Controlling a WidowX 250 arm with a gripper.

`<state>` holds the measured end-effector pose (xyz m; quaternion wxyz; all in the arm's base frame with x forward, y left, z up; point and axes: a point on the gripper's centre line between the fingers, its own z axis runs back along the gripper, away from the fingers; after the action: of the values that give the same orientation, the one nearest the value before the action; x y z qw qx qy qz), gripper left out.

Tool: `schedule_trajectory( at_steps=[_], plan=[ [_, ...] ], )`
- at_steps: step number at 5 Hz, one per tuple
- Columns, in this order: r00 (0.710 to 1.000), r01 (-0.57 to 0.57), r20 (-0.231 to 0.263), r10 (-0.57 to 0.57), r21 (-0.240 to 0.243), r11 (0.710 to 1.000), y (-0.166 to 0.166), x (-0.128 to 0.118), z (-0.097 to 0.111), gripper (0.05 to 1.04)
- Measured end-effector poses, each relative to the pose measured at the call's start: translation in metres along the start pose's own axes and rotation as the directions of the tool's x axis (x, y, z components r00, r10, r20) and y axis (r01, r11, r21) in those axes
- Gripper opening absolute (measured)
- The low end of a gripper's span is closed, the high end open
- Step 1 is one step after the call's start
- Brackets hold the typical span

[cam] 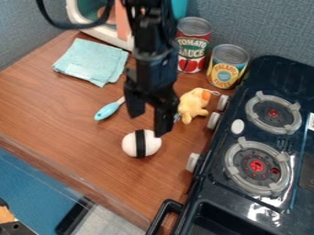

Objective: Pu the objet on the blue clothe

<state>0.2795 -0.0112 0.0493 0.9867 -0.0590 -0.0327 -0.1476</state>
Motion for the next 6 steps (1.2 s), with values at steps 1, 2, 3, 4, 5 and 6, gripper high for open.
schedule_trajectory(
  at_steps=[1,2,3,4,5,6],
  plan=[
    [0.999,0.031,-0.04,-0.03,0.013,0.999,0.006,-0.003,-0.019,0.998],
    [0.993,0.036,-0.113,-0.035,0.008,0.999,0.005,-0.011,-0.037,0.998],
    [0.991,0.032,-0.133,-0.03,0.009,0.999,0.008,-0.008,-0.043,0.965],
    [0.991,0.032,-0.134,-0.027,0.03,0.999,0.011,-0.008,-0.042,0.69],
    [0.992,0.036,-0.122,-0.032,0.033,0.999,0.01,-0.008,-0.038,0.552],
    [0.997,-0.004,-0.077,0.008,0.051,0.999,0.02,-0.008,-0.012,0.54]
  ],
)
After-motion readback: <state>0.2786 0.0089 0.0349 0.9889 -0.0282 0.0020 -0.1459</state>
